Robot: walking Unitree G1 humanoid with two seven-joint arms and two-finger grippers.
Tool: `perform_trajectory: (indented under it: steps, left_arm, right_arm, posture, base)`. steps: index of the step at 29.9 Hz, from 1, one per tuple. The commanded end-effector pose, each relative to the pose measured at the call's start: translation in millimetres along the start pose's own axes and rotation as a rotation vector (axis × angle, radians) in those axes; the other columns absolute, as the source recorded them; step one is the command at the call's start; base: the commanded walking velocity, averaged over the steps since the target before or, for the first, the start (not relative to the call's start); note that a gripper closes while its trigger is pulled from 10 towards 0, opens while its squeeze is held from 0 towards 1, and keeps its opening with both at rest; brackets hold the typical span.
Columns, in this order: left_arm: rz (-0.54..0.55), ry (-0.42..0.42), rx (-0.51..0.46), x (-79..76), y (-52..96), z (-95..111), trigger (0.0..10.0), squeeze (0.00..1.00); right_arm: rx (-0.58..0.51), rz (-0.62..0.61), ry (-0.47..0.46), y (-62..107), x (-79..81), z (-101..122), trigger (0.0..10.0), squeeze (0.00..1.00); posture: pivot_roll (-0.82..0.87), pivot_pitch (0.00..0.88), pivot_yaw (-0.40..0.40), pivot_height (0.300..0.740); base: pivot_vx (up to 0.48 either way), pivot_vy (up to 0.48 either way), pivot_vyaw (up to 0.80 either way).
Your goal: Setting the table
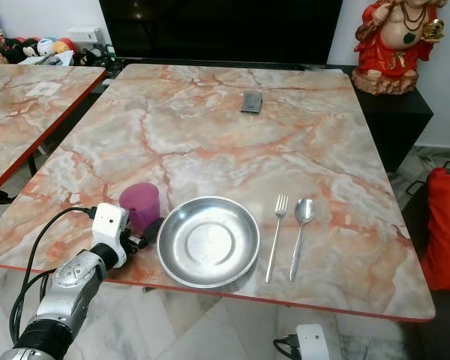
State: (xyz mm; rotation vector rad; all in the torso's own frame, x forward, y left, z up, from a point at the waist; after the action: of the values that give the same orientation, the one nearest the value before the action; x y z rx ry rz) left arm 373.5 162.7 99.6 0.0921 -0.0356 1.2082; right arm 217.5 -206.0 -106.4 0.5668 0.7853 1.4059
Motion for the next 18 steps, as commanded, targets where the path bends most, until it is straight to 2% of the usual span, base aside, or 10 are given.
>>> perform_trajectory:
  steps: [1,2,18]
  left_arm:
    - [0.002,-0.012,0.056,2.7,3.8,-11.8,10.0,0.25]
    - [0.004,-0.008,0.060,3.3,4.2,-12.6,10.0,0.46]
    - [0.005,-0.007,0.060,3.6,4.2,-13.1,10.0,0.46]
  right_arm:
    - [0.020,0.004,-0.005,1.0,2.2,-6.0,10.0,0.00]
    - [0.020,0.004,-0.005,1.0,2.1,-6.1,10.0,0.00]
    - [0.020,0.004,-0.005,1.0,2.1,-6.1,10.0,0.00]
  posture:
    - [0.01,0.126,0.023,0.740]
    - [0.01,0.127,0.023,0.740]
    - [0.01,0.127,0.023,0.740]
  base:
    - [0.000,0.000,0.00]
    - [0.000,0.000,0.00]
    - [0.000,0.000,0.00]
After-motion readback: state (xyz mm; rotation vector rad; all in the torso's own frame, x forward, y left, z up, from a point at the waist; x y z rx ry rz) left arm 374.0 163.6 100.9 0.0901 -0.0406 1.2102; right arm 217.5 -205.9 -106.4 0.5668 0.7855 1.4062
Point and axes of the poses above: a point about 5 cm out from each wrist's last joint towards the gripper, its own y axis pointing back from the gripper into the wrist, its own z axis along the axis of the wrist's last joint, x = y × z, the point moved 4 cm from there along -y, pointing out of the wrist towards the gripper, and after that the axes turned 1 degree about y, right-handed, at the moved point
